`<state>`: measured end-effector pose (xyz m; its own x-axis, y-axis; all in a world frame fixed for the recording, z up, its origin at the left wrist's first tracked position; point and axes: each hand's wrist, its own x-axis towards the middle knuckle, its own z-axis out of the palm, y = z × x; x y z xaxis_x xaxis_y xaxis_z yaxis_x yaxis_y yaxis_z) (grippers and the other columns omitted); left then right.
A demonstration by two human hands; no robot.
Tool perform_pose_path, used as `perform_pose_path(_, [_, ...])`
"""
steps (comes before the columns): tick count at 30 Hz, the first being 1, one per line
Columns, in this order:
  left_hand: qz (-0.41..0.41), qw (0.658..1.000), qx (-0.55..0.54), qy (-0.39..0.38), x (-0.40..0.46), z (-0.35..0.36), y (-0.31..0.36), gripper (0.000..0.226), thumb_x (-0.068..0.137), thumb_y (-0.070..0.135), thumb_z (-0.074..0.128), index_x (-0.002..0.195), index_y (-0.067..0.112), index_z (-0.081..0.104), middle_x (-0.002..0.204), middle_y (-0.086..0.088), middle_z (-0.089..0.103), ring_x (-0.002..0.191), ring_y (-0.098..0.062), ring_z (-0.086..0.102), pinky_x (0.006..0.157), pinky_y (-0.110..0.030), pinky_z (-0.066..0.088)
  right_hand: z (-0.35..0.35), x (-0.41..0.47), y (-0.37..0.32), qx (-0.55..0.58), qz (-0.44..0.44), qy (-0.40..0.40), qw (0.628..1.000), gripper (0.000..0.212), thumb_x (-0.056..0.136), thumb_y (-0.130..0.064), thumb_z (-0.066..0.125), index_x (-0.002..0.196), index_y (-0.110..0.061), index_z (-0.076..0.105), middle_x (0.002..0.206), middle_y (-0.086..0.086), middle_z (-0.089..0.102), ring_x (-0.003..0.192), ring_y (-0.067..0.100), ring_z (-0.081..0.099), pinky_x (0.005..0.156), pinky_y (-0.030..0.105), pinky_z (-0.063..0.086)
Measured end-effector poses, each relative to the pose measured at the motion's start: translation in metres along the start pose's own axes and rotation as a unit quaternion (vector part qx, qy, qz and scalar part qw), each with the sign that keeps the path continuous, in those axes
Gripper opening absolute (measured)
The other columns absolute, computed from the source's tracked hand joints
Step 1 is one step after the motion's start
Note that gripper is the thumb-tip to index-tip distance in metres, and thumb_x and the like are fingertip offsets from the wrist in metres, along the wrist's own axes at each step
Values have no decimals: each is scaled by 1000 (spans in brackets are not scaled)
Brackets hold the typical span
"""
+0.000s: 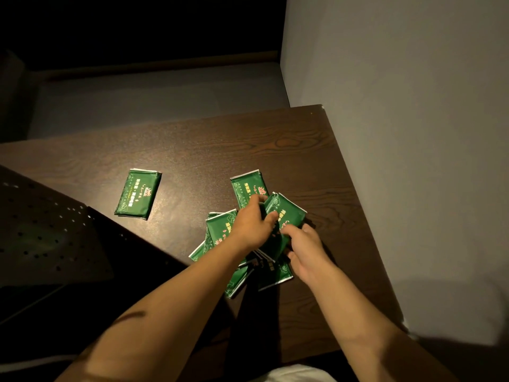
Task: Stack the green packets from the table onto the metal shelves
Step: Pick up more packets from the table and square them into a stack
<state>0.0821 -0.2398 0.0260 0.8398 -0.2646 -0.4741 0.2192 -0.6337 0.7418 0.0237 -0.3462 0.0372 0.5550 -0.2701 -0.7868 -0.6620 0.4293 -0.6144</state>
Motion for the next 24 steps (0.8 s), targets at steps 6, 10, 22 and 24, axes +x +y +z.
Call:
perform_pose_path(6, [70,986,-144,47,-27,4,0,43,83,21,58,119,42,47,120,3,56,114,-14,55,100,-41,46,-8,-13,-2,-118,-148,23,982,32,83,1,59,108,-18,60,100,4,70,90,15,69,80,38,59])
perform_pose_path(10, [156,979,-125,34,-38,8,6,58,77,2,53,129,27,48,126,8,48,119,-10,48,103,-35,43,-18,-25,-6,-188,-285,41,939,41,81,9,55,107,-22,56,96,-11,62,85,-8,60,70,4,45])
perform_pose_path(22, [75,972,-220,-23,-31,42,11,45,75,-19,47,108,11,58,96,-1,66,92,-8,63,85,-22,51,-27,1,24,-149,-207,85,963,54,66,-18,47,114,1,63,106,11,67,103,25,63,79,26,45])
perform_pose_path(24, [77,973,-219,-18,-32,41,12,43,75,-17,47,107,9,58,96,-2,67,92,-10,63,84,-23,50,-28,-1,21,-159,-208,83,962,48,70,-16,47,113,-1,64,104,9,67,103,26,62,82,28,46])
